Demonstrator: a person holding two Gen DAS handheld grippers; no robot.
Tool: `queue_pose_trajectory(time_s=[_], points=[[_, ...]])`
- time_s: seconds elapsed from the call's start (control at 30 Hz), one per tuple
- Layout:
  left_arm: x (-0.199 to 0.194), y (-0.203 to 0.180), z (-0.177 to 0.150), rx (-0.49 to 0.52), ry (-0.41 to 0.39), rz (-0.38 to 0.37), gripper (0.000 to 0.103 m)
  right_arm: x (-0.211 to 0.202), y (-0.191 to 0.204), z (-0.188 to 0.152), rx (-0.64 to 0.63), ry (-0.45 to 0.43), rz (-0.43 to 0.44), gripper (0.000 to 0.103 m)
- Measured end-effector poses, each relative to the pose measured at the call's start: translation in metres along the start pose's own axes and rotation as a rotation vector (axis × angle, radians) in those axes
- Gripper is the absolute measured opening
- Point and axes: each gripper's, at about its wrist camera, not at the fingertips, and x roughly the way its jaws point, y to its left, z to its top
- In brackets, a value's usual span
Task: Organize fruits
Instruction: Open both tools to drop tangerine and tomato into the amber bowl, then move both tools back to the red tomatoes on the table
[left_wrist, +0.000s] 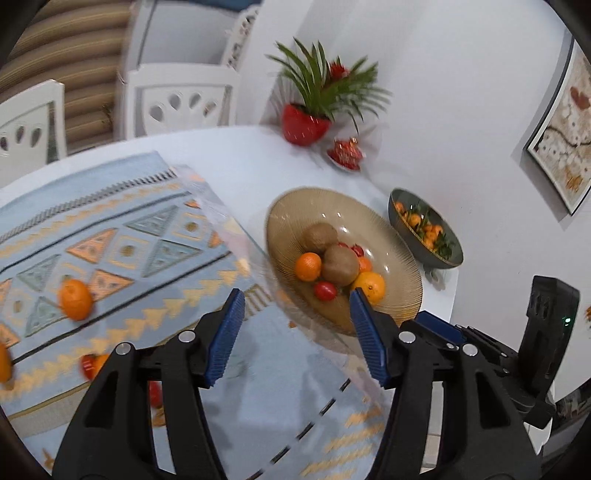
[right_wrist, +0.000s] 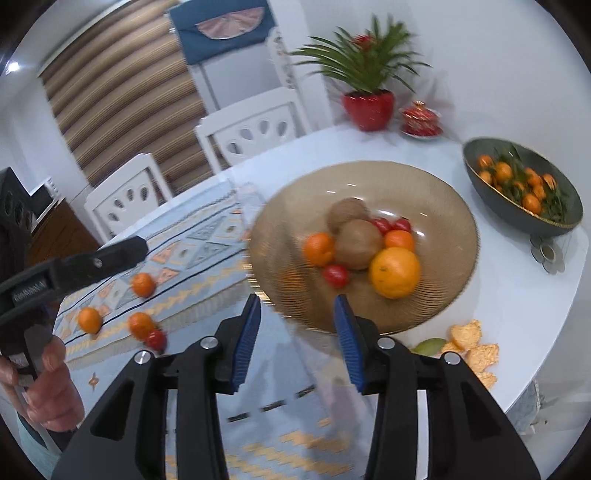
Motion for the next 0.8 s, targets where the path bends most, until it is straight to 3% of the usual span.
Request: queue_pose_trajectory(time_s=[0.23,0.47,0.63,0.8], points=[[-0.084,0.045,-0.014,-0.030,-0.127,0.068,0.068,-0.003,0.066,-0.013,-0.077,0.013,0.083,0.047],[-0.136,0.104,-0.039,-0.111,-0.183,0.144,0.068,0.005,0.125,-0.031,-0.164,0.054,0.127,0.047],[-0.148,0.128,-0.051,-0.137,-0.187,0.148,0.068,0.007,0.156,-0.044,-0.226,0.072,0.138,0.047],[-0.123,0.132,-0.071,-0.082,-0.100,0.162,0.068,0.017,0.165,-0.076,-0.276,0.129,0.158,0.047]])
